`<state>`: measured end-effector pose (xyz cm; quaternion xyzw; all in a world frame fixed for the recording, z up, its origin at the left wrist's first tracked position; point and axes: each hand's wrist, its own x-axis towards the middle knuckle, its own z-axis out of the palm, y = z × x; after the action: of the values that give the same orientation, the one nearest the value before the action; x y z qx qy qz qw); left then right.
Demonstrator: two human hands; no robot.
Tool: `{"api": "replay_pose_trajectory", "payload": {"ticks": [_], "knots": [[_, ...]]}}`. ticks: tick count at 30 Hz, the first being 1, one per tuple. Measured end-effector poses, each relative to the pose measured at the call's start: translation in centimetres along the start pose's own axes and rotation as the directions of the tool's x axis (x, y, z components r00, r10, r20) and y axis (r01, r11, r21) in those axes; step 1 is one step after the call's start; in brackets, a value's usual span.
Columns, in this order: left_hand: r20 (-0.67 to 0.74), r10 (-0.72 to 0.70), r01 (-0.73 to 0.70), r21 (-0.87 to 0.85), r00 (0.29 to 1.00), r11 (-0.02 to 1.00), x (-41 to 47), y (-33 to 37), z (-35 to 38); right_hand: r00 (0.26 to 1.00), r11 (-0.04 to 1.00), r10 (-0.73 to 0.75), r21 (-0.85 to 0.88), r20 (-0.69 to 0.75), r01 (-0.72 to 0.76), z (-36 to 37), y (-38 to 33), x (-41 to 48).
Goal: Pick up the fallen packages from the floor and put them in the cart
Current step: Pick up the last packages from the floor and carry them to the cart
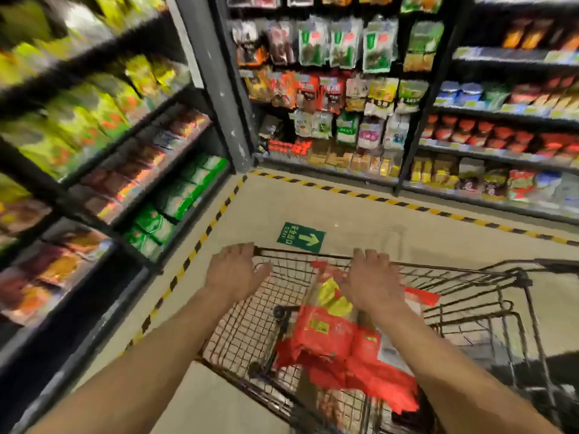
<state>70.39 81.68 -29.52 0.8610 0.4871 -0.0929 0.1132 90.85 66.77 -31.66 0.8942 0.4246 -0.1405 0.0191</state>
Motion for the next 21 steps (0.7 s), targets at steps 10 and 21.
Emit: {"api": "replay_pose_trajectory", "payload": {"ticks": [10, 21], "knots": [[-0.207, -0.452, 0.459, -0.016, 0.867, 0.888, -24.2, -24.0, -5.9, 0.840, 0.834, -0.543, -0.131, -0.019, 0.536, -1.4, -25.9, -12.9], [-0.120, -0.957, 0.915, -0.283, 0.264, 0.288, -62.2, -38.4, 1.3, 0.264, 0.233, -0.953, -0.198, 0.150, 0.952, 5.5, -50.2, -42.3]]}}
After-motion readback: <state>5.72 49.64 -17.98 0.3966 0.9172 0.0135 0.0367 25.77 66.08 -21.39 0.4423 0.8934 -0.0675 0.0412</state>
